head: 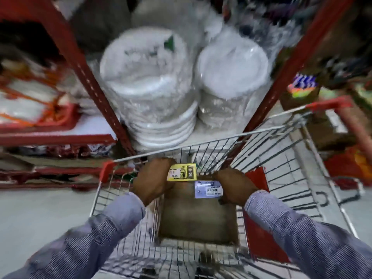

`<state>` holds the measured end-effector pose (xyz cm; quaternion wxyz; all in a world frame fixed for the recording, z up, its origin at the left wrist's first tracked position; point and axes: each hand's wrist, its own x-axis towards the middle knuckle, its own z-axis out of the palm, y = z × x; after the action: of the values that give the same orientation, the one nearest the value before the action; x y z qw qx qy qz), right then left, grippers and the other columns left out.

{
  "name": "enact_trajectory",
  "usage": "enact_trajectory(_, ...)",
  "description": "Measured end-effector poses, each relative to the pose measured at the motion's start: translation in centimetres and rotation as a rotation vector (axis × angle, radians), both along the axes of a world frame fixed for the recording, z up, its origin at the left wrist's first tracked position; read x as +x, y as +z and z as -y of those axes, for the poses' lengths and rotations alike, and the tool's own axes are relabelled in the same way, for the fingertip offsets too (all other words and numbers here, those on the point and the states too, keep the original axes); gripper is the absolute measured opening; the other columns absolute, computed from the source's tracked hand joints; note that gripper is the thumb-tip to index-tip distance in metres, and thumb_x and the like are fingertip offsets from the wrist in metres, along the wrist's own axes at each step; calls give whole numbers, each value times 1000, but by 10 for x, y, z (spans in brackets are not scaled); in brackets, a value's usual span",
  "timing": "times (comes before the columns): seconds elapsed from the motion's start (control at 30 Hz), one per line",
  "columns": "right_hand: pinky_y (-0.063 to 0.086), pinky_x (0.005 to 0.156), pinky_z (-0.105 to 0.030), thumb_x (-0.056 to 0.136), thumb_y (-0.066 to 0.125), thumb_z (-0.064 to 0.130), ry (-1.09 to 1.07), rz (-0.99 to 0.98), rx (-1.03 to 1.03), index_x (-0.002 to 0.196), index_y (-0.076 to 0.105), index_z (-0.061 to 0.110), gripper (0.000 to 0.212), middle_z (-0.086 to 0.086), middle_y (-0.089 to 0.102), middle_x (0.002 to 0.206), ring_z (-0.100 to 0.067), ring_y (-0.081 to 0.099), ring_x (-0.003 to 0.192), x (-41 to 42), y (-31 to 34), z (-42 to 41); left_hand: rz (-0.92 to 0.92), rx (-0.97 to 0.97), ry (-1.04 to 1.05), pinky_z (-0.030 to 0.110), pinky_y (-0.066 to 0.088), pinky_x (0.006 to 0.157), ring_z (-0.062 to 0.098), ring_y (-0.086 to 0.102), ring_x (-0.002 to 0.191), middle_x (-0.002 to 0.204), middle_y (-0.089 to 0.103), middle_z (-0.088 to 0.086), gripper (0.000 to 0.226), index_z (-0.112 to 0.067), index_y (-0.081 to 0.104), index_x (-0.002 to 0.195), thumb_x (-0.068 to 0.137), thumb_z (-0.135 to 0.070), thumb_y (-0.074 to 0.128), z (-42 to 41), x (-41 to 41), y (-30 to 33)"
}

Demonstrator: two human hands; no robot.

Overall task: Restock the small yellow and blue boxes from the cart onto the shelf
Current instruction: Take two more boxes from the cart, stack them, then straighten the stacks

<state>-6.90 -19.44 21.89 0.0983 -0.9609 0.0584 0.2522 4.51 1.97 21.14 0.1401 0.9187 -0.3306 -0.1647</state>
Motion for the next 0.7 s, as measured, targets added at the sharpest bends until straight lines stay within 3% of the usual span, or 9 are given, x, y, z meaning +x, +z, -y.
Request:
enact_trajectory(0.13, 49, 79, -36, 65, 81, 31, -5, 191, -50, 102, 64, 17, 43, -11, 67, 104, -31, 61, 102, 8, 95, -6, 165, -68, 23, 37, 55, 81, 29, 68, 102, 113, 73, 5, 52, -25, 66, 120, 70, -28, 79, -18, 10, 116)
enact_trajectory(0.33, 47, 69, -31, 55, 85, 34, -14, 434, -148, 100, 65, 22, 51, -5, 68, 99, -26, 64, 94, 14, 237, -18, 419, -171, 39, 36, 60, 81, 24, 72, 96, 108, 77, 0, 65, -26, 68, 121, 56, -27, 76, -40, 17, 272)
enact_trajectory(0.43, 38, 66, -30, 58, 83, 38, 18, 554, -200, 102, 64, 23, 50, -2, 68, 100, -23, 58, 95, 15, 296, -24, 508, -238, 37, 35, 61, 77, 19, 73, 90, 104, 78, -2, 64, -27, 68, 120, 58, -27, 80, -48, 13, 329)
enact_trajectory(0.5, 40, 67, -30, 58, 83, 40, 15, 614, -215, 106, 64, 25, 53, 0, 68, 101, -22, 58, 95, 16, 329, -25, 558, -299, 35, 37, 61, 74, 18, 72, 86, 99, 78, -3, 57, -27, 70, 113, 57, -27, 80, -51, 13, 358)
enact_trajectory(0.7, 49, 72, -32, 56, 83, 38, -14, 784, -267, 104, 66, 24, 52, 0, 68, 100, -22, 59, 94, 25, 418, -19, 674, -389, 74, 35, 58, 86, 18, 69, 103, 114, 75, -3, 65, -28, 67, 123, 60, -30, 82, -48, 21, 430)
